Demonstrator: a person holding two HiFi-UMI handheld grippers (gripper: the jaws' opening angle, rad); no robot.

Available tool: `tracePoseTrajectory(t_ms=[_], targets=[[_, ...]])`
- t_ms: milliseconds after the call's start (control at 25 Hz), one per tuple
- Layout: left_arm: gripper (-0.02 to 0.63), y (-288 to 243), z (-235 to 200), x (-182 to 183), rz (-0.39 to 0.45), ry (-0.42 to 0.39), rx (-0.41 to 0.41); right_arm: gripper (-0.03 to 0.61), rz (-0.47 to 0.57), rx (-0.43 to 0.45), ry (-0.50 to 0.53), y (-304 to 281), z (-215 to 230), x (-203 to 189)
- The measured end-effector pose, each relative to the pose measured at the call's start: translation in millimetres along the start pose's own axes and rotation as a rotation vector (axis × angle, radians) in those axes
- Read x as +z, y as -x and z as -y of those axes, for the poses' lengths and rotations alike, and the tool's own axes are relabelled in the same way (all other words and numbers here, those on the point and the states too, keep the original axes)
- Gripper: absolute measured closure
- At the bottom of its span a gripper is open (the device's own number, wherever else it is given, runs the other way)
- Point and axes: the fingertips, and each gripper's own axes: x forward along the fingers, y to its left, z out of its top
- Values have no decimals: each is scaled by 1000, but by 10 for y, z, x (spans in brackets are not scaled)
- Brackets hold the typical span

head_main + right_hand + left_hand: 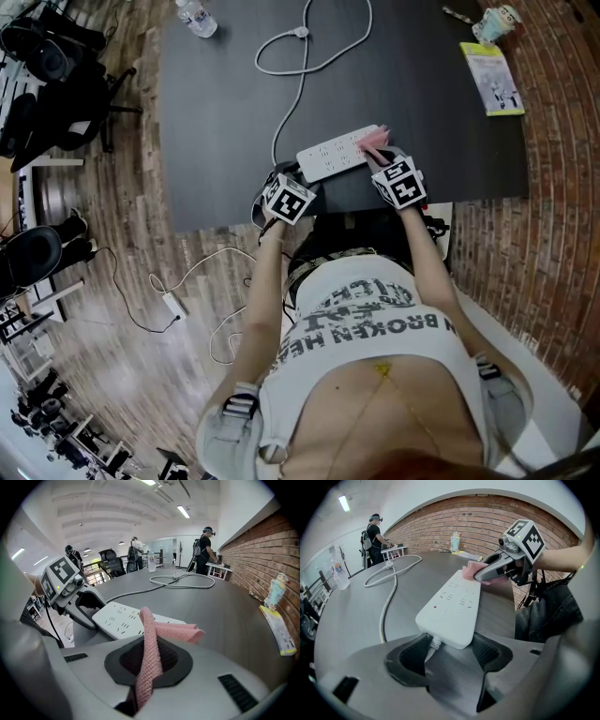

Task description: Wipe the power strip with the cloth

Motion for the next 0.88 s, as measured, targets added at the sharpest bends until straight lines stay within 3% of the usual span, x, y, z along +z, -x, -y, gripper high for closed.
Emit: tracePoseTrajectory(t_ms=[320, 880], targets=[[333, 6, 25, 19, 1, 0, -11, 561, -2, -8, -14, 11, 37, -13], [333, -6, -12, 7, 5, 0, 2, 561, -19, -155, -80, 111, 385, -107]])
